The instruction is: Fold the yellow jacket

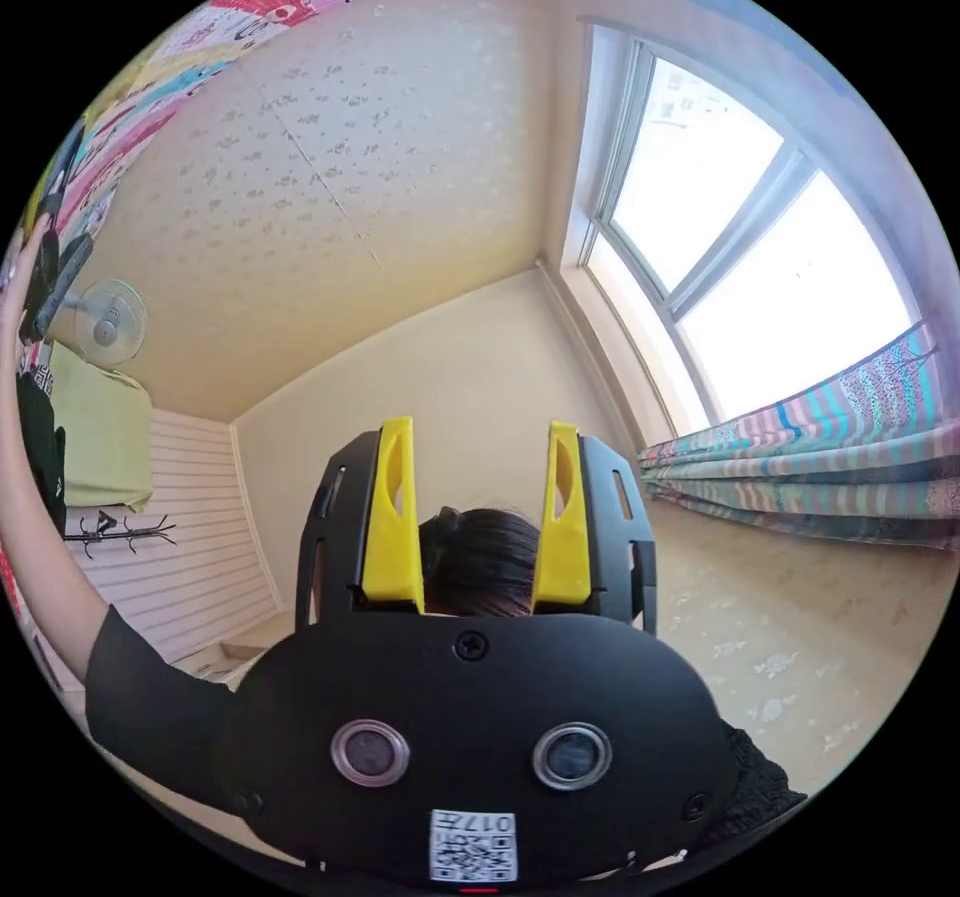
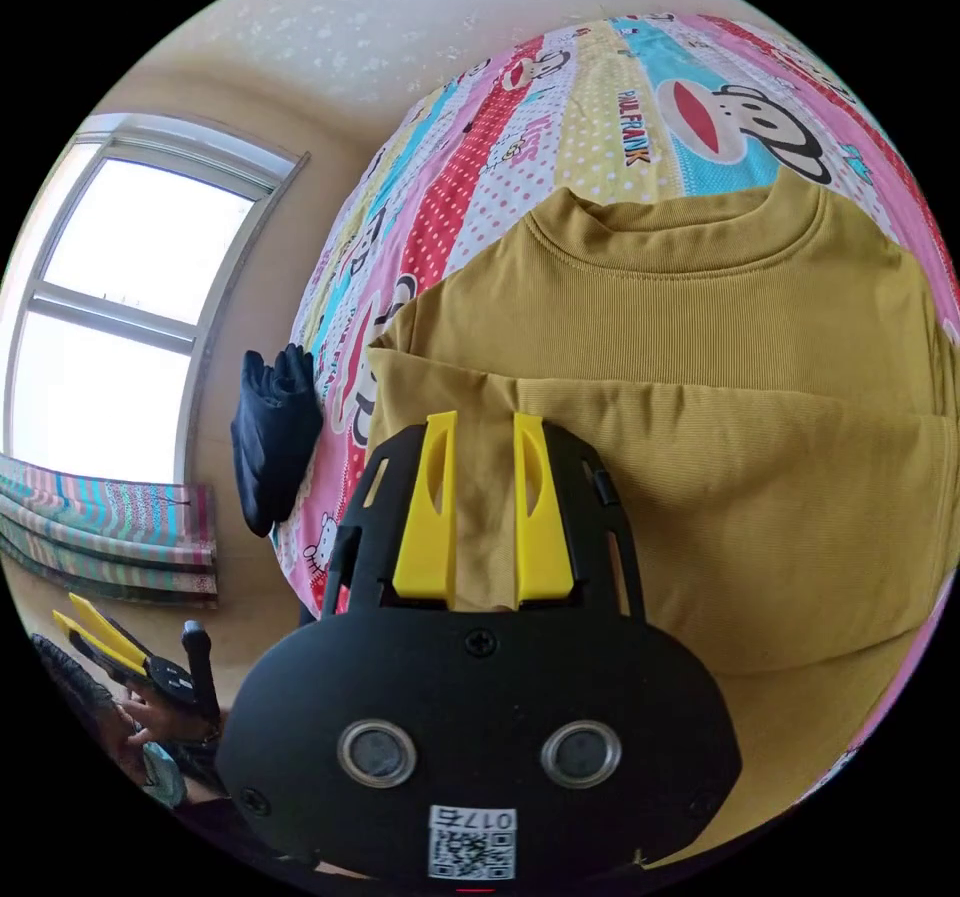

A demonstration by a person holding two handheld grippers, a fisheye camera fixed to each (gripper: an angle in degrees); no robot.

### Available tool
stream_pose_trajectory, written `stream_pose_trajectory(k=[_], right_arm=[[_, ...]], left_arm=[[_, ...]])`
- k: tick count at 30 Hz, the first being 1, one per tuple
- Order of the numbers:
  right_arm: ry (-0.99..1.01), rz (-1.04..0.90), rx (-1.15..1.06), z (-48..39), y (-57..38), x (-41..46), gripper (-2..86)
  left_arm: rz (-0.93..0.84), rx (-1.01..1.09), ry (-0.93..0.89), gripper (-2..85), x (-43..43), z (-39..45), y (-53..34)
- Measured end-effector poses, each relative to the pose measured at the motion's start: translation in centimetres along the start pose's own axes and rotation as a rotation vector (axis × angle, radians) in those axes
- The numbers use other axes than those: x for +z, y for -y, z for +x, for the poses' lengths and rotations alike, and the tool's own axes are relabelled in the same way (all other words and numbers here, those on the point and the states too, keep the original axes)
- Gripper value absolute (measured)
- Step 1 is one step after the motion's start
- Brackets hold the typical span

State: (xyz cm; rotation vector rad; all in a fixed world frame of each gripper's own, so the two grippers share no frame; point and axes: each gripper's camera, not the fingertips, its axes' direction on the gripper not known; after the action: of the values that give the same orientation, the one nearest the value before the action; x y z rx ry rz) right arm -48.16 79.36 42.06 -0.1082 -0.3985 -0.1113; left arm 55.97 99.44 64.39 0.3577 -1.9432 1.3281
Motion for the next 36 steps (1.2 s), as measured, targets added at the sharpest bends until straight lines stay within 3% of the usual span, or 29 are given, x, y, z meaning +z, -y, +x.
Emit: stream_pose_trajectory(k=[7,16,18,21,23,26,31,36], right_arm=[[0.068,0.013,0.019,2.6,-0.6,-3.3,7.2],[0.143,0.014,0.005,4.8,-1.2,-8.7,9.0],[0.160,0.033,0.000,5.2,-1.6,-10.6,10.4],[0.130,0.091,-0.035,6.1,-3.5,-15.0,11.9],[0.088,0.138,-0.052,7.2,-5.4,-18.1,12.1],[0.083,0.288,-0.007,11.3,-9.8,-24.8,12.2],[0.151,0.750,0.316,23.2,-22.6,-38.6,11.9],[0.067,0.995,0.620,31.2,-33.3,-47.7,11.9]], left_arm=[[0.001,0.143,0.009,17.1,-0.1,2.6,2.2],[0.041,0.325,-0.139,13.6,0.1,4.7,5.5],[0.048,0.379,-0.048,12.3,-1.3,4.9,6.4],[-0.068,0.569,0.361,11.3,-2.3,5.3,7.7],[-0.187,0.567,0.694,12.0,-1.3,2.4,8.8],[-0.326,0.570,1.002,10.6,0.5,-4.3,9.3],[-0.584,0.545,1.326,11.8,1.7,-20.2,9.2],[-0.692,0.533,1.546,12.2,-1.4,-32.0,9.7]])
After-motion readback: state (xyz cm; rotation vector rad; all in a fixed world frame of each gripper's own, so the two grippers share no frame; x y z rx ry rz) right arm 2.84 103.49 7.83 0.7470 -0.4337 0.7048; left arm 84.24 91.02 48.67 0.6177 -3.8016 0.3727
